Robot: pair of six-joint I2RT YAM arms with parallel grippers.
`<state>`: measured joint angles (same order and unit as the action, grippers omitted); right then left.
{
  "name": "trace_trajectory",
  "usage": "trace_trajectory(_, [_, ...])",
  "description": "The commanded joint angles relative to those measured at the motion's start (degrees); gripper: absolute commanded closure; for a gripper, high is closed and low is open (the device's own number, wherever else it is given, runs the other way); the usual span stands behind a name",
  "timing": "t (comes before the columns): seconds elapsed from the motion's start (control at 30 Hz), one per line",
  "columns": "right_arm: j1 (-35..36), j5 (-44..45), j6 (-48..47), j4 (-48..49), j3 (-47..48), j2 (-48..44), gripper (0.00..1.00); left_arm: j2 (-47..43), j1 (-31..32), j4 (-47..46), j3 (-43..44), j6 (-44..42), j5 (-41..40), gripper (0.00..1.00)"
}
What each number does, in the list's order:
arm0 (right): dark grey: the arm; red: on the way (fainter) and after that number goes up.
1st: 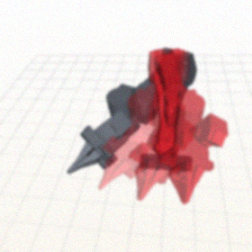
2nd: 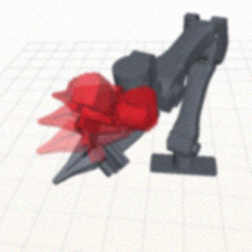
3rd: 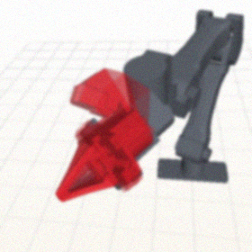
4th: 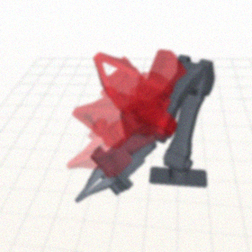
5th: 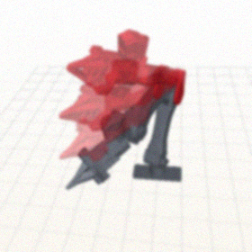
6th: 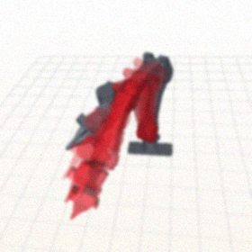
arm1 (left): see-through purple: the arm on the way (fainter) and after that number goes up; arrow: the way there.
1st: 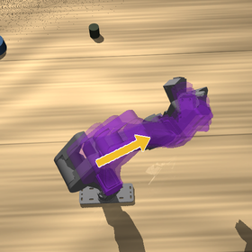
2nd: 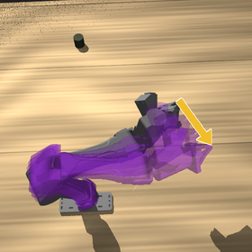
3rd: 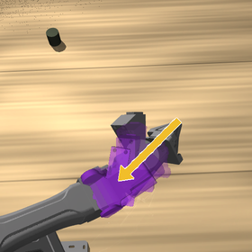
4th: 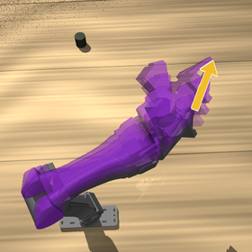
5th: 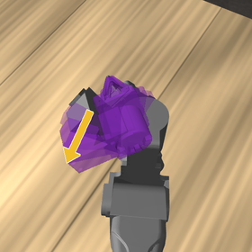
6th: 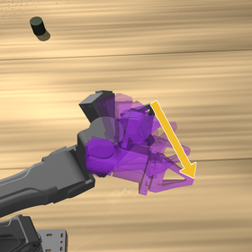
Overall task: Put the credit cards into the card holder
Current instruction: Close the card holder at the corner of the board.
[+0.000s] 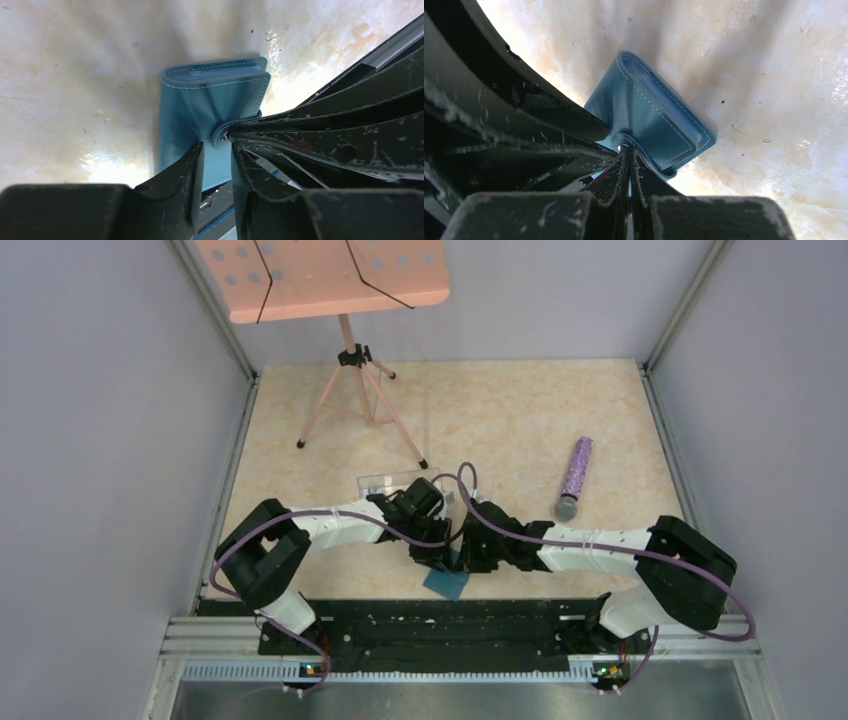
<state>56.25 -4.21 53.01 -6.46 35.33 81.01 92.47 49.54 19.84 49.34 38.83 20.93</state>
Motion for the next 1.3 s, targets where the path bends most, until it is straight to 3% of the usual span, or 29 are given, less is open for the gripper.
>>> trace_trajectory(0.0, [1.6, 0.4, -0.7, -0.1, 0.2, 1.4, 1.0, 0.4, -1.7, -8.6, -4.6, 2.8, 4.3, 0.71])
trace_trajectory(0.3, [1.6, 0.4, -0.1, 0.8, -0.1, 0.7, 1.0, 3.2, -1.9, -15.3, -5.6, 4.0, 12.0, 0.85])
trace_trajectory(0.4, [1.5, 0.5, 0.0, 1.2, 0.0, 0.3, 1.0, 3.4, -1.8, -15.9, -5.5, 3.9, 13.1, 0.99])
trace_trajectory(0.43, [1.6, 0.5, 0.0, 1.2, 0.1, 0.0, 1.0, 3.3, -1.8, -15.9, -5.5, 3.9, 13.0, 1.0])
trace_trajectory(0.87, [1.6, 1.8, -0.5, 2.1, -1.2, -6.6, 1.0, -1.1, -1.8, -10.5, -4.2, 2.3, 8.8, 1.0])
trace_trajectory(1.27, [1.5, 1.1, 0.6, 2.9, -3.3, -6.9, 1.0, -2.3, -1.5, -6.9, -3.8, 0.8, 6.4, 1.0])
